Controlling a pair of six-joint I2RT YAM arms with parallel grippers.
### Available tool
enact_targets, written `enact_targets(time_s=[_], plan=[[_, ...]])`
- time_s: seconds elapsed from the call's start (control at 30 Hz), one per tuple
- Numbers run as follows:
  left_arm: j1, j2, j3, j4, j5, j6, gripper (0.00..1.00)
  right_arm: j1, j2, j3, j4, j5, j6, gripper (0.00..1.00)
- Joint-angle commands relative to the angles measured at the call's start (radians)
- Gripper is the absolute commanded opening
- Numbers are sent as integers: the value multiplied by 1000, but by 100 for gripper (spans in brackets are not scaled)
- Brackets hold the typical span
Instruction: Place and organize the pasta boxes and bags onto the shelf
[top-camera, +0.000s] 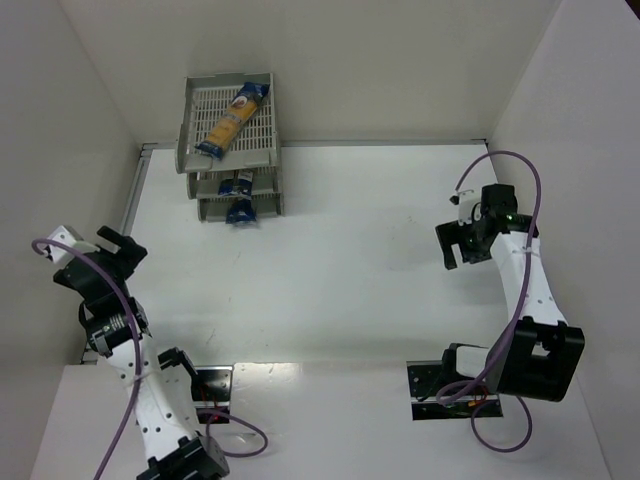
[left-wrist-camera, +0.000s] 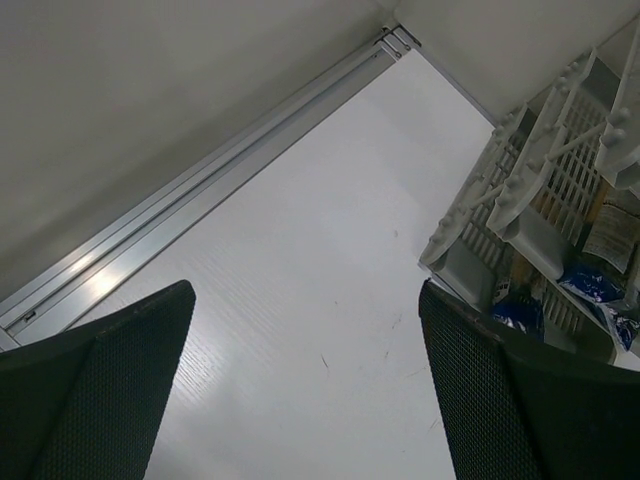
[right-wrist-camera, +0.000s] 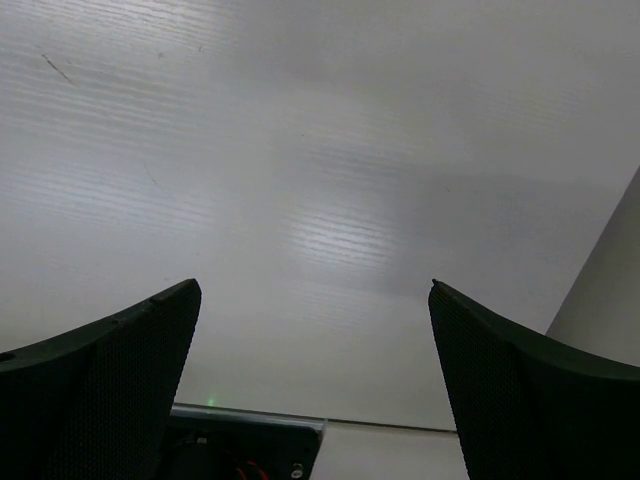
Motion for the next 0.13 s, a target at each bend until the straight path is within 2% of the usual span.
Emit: enact_targets(time_s=[0.0,0.1], plan=[[10,0,4,33,30,17,100,-2,-13,-27,44,35,19,100],[20,9,4,33,39,17,100,-2,-14,-27,54,35,10,100]])
